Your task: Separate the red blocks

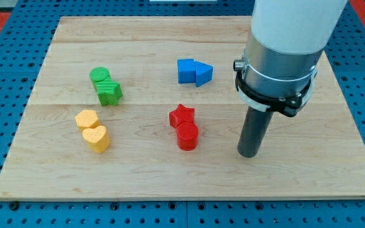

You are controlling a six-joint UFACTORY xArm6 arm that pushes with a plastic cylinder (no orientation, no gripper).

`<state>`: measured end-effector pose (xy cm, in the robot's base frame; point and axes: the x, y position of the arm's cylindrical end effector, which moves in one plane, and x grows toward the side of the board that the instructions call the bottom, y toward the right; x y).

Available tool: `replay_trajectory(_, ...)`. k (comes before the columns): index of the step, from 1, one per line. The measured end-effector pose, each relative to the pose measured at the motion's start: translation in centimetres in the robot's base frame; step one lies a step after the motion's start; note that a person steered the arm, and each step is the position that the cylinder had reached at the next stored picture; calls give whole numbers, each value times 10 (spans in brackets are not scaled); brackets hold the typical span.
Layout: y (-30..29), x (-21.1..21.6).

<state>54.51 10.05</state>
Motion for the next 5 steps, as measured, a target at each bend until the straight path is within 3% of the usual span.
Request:
replay_trajectory(1, -6, -7)
replay_trajectory(3, -52, -63)
replay_trajectory(5, -96, -46)
